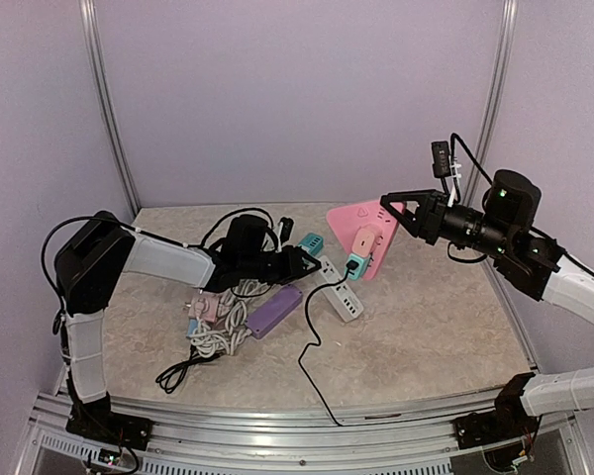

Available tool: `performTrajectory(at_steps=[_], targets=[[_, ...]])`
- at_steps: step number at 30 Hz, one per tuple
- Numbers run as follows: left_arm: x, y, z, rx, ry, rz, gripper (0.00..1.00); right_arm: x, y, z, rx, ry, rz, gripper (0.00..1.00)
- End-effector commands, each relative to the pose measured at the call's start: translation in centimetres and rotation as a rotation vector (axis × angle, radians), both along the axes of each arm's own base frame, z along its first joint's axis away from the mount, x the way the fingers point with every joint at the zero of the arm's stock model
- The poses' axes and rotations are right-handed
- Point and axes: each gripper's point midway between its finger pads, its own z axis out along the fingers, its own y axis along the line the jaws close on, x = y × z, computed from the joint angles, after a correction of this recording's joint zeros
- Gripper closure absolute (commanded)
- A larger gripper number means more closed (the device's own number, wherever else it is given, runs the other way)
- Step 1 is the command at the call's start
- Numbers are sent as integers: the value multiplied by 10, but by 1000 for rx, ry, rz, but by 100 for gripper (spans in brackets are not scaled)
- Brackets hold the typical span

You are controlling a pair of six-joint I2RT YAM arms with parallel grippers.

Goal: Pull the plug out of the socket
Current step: Place the socket at the center of the board, then remove the plug from the socket.

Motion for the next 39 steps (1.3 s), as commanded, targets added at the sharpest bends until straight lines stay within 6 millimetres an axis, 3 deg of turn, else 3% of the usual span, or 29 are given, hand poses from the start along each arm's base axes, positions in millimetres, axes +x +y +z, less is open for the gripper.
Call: performTrajectory(at_steps=[1,13,18,21,32,36,39], targets=[[-2,9,-41,93,78,23,50,-5,-10,34,77,-67,-26,100],[-3,23,-23,94,39,51,20,-6,-15,41,86,-89,-47,100],[-4,41,-5,108,-16,101,8,-5,-17,42,85,-95,-60,100],[-6,55,15,118,-79,139,2,-6,-19,52,97,-118,-67,100],[-17,106,101,138,-271,219,1,0,-33,125,172,-270,-163,100],[-33,112,130,101,-352,171,1,-2,-38,149,209,-319,-183,100],[-50,114,147,65,-400,114,1,-3,-39,156,227,-331,-188,100]])
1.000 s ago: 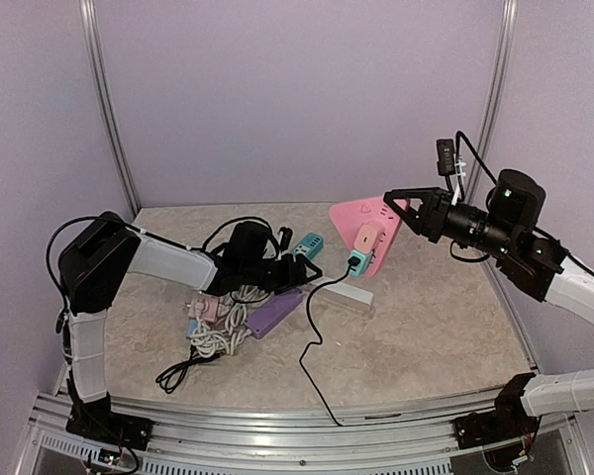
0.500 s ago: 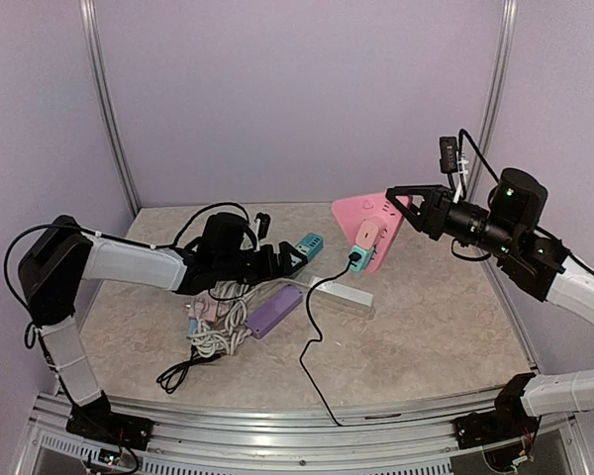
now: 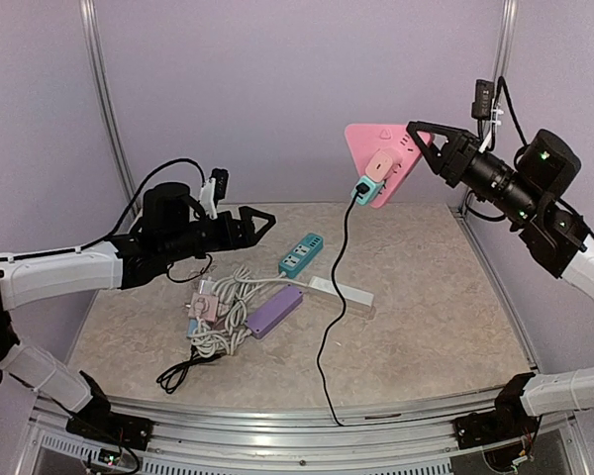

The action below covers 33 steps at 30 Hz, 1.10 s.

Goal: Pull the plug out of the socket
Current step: Remove the plug from the socket.

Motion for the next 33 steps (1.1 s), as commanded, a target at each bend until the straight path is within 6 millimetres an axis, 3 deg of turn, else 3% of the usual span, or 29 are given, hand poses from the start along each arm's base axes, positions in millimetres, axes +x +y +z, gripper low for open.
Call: performTrajectory(at_steps=[1,6,9,14,20,30,33], targets=[[-25,4,10,23,-58,-110,1,-4,-12,39,85,-98,-36,100],[-68,-12,38,-48,-153,-332,1,5,-3,15,79,-49,-13,100],[-95,-25,38,-78,-186,-458,1,13,0,-12,67,11,-16,100],[-134,-47,12,-52,-175,-568,1,21,-4,-40,54,78,-61,100],[-172,-67,-31,-10,-90,-640,1,33,-15,-51,70,133,-147,100],[-187,-86,-95,86,7,-624,1,36,-16,-56,91,163,-152,100],[-188,-95,-102,112,7,-636,2,35,-17,-55,93,164,-152,100]])
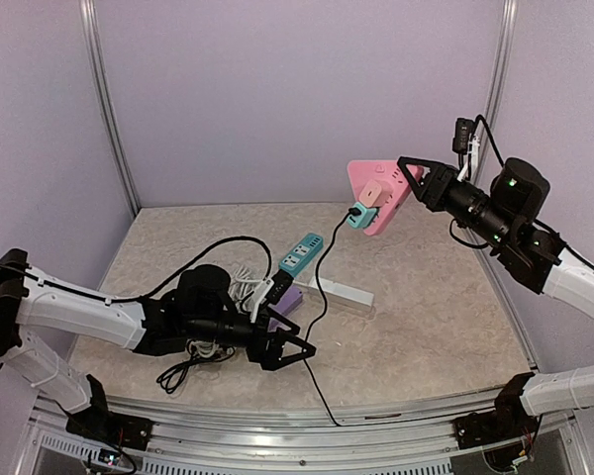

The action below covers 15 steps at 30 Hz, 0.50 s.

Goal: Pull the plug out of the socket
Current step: Remove the plug from the socket.

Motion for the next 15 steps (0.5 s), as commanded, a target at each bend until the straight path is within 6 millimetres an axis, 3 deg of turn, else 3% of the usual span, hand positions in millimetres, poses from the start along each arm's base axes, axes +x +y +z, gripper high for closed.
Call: performTrajectory(at_steps=[1,2,6,13,15], targets=[[3,-14,-8,26,-32,14,6,-4,-9,18,58,-35,-18,100],[2,-16,-11,38,-32,10,10,-4,-10,17,56,-34,-22,100],[-2,-21,-18,68,-50,33,50,-3,-12,13,41,-26,-39,100],[-12,-26,-7,77,-59,62,89,0,-14,-2,20,0,-61,100],[-15,-26,-4,90,-61,71,91,2,-15,-7,10,8,-67,100]])
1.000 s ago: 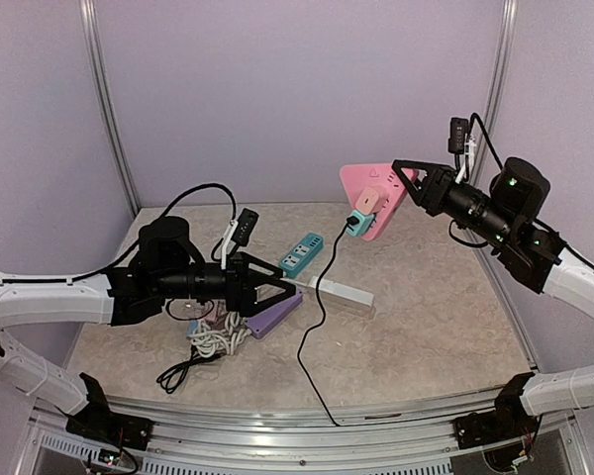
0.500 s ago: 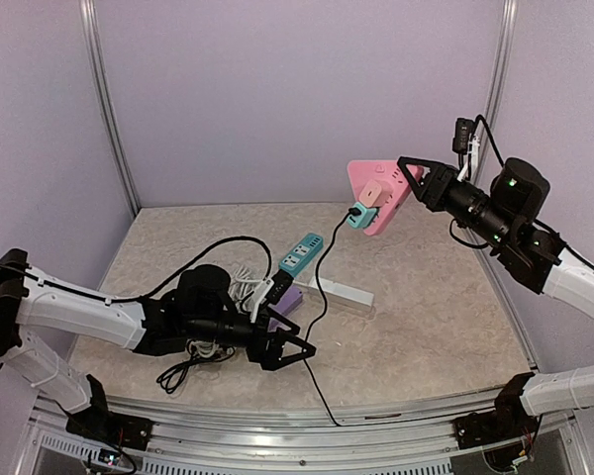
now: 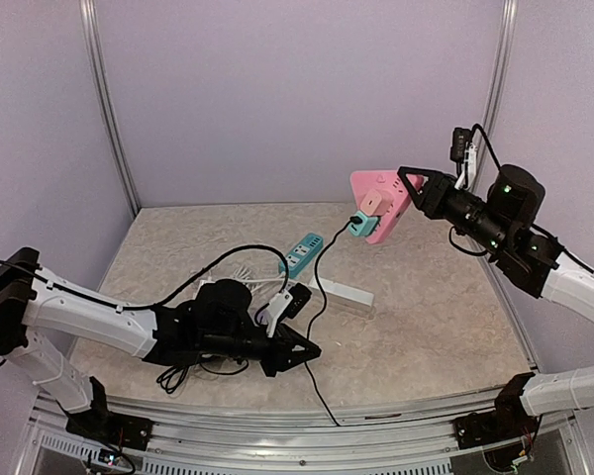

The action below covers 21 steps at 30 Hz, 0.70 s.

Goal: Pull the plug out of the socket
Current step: Remove the plug from the socket.

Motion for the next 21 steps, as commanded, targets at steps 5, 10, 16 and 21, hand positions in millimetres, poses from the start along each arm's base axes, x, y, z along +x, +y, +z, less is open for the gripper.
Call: performTrajectory(at_steps=[5,10,16,21], targets=[[1,5,25,23,-25,86,100,1,-11,-3,-1,-12,-48,100],[2,10,61,-37,-74,95,100,2,-11,-9,-15,-7,-55,100],[8,10,111,-130,-131,76,100,5,-14,-13,-32,1,-80,100],[16,15,147,-233,-158,65,100,5,-14,-18,-42,11,-84,100]])
